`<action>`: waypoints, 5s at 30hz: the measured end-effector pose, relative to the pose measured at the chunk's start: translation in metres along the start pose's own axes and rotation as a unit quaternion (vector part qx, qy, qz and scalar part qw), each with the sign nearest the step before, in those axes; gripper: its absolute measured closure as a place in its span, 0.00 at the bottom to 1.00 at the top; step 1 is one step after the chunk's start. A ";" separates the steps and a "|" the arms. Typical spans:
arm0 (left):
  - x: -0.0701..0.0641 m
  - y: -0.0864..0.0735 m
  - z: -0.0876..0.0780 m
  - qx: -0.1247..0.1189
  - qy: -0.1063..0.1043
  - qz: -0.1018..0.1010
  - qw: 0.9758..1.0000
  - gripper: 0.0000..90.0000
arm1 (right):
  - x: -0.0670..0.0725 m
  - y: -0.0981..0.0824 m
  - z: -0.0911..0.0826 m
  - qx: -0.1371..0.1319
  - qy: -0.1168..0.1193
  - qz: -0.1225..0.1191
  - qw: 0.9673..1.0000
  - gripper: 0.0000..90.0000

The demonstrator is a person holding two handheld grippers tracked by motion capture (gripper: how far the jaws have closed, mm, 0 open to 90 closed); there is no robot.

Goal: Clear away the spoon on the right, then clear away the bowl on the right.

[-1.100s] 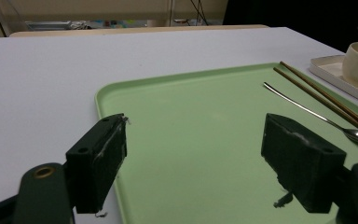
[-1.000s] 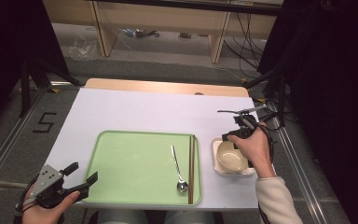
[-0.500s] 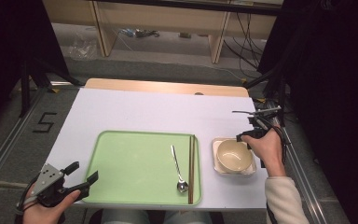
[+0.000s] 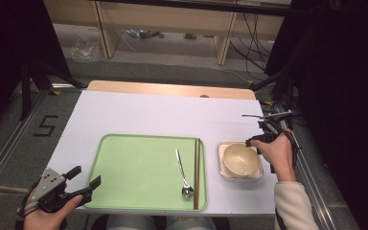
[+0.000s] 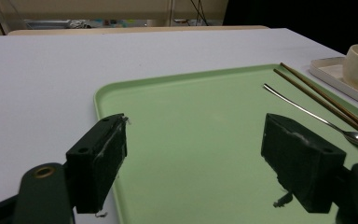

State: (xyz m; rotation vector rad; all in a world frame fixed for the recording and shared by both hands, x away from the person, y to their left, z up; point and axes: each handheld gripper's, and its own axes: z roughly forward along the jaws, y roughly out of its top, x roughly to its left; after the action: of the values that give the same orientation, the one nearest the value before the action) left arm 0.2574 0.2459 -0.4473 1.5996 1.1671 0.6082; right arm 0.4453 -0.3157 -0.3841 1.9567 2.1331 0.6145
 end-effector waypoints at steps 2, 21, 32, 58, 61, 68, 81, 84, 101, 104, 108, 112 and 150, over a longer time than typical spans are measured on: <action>0.000 0.000 -0.001 0.000 0.002 0.000 1.000 0.24 | 0.001 0.000 0.000 0.003 -0.003 0.008 1.000 0.64; -0.001 0.002 0.001 0.002 0.000 0.005 1.000 0.24 | -0.002 -0.005 0.002 0.020 -0.009 0.015 1.000 0.65; -0.002 0.004 0.007 -0.002 -0.019 0.011 1.000 0.24 | -0.010 -0.014 0.000 0.043 -0.009 -0.015 0.999 0.64; -0.003 0.004 0.006 0.001 -0.015 0.013 1.000 0.24 | -0.014 -0.016 0.024 0.097 -0.010 0.024 0.995 0.77; -0.003 0.004 0.006 0.001 -0.014 0.013 1.000 0.24 | -0.017 -0.016 0.026 0.095 -0.007 0.004 0.995 0.80; -0.003 0.004 0.006 0.000 -0.015 0.013 1.000 0.24 | -0.014 -0.017 0.030 0.108 -0.009 0.021 0.994 0.83; -0.002 0.003 0.005 0.001 -0.012 0.012 1.000 0.24 | -0.013 -0.018 0.036 0.112 -0.011 0.018 0.993 0.90; -0.002 0.003 0.004 0.001 -0.011 0.012 1.000 0.24 | -0.010 -0.017 0.034 0.123 -0.008 0.049 0.991 0.90; -0.002 0.003 0.004 0.001 -0.010 0.012 1.000 0.24 | -0.015 -0.016 0.033 0.128 0.027 0.047 0.990 0.95; -0.002 0.003 0.004 0.000 -0.010 0.011 1.000 0.24 | -0.017 -0.016 0.033 0.133 0.025 0.046 0.990 0.95; -0.002 0.003 0.004 0.000 -0.010 0.011 1.000 0.24 | -0.014 -0.016 0.032 0.140 0.031 0.070 0.987 0.95; -0.002 0.003 0.004 0.000 -0.009 0.011 1.000 0.24 | -0.015 -0.016 0.032 0.132 0.026 0.061 0.989 0.95; -0.002 0.003 0.007 0.005 -0.008 0.005 1.000 0.24 | -0.008 -0.009 0.023 0.084 0.058 0.010 0.995 0.95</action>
State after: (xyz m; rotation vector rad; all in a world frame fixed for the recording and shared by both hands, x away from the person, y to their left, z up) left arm 0.2638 0.2406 -0.4464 1.6175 1.1518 0.5957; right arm 0.4471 -0.3201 -0.4103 2.0787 2.3051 0.5841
